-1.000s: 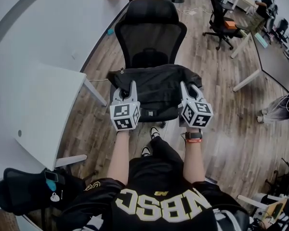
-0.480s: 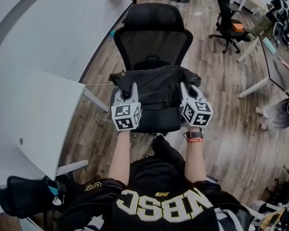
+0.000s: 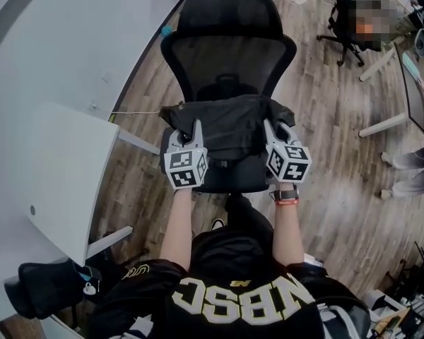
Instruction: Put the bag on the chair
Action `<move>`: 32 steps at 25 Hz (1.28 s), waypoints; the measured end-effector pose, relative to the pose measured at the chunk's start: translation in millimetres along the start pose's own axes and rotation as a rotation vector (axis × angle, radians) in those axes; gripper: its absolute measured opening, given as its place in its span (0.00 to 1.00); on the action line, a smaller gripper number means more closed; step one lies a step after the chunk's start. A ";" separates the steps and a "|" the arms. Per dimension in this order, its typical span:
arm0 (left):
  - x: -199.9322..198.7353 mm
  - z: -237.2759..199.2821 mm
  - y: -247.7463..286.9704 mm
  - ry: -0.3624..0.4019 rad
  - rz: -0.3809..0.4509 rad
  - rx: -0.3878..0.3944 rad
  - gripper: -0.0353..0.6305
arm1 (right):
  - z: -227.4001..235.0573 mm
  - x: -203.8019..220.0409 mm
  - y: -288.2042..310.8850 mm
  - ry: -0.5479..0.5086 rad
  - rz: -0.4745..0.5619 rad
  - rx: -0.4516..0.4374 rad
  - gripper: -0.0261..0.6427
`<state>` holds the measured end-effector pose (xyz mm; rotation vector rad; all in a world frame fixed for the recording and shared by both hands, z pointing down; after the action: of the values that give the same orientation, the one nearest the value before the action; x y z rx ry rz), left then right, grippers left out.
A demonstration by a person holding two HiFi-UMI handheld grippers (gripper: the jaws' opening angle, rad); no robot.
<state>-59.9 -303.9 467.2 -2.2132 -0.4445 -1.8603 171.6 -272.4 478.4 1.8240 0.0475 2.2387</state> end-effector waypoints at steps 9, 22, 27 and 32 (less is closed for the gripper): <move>57.4 -21.6 39.4 -0.027 -0.128 -0.026 0.10 | 21.0 45.6 49.5 0.010 -0.127 -0.001 0.15; 148.0 -36.0 86.4 -0.058 -0.314 -0.061 0.11 | 61.7 123.6 102.2 0.056 -0.314 0.013 0.16; 188.2 -40.8 92.8 -0.079 -0.399 -0.088 0.12 | 75.7 160.6 115.7 0.092 -0.389 0.016 0.16; 233.5 -54.6 91.9 -0.107 -0.490 -0.130 0.13 | 81.3 203.3 128.8 0.124 -0.467 0.011 0.16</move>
<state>-40.5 -387.6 709.3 -2.4638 -0.9893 -2.0466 190.6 -364.1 714.5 1.4845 0.4594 2.0099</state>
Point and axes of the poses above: the fingertips, and each gripper's own axes: y forward along the fingers, z to its right, x out of its underside, the point moved 2 cm from there along -y, backward along the fingers, and after that the axes turned 14 degrees about z, right-handed, at the moved point
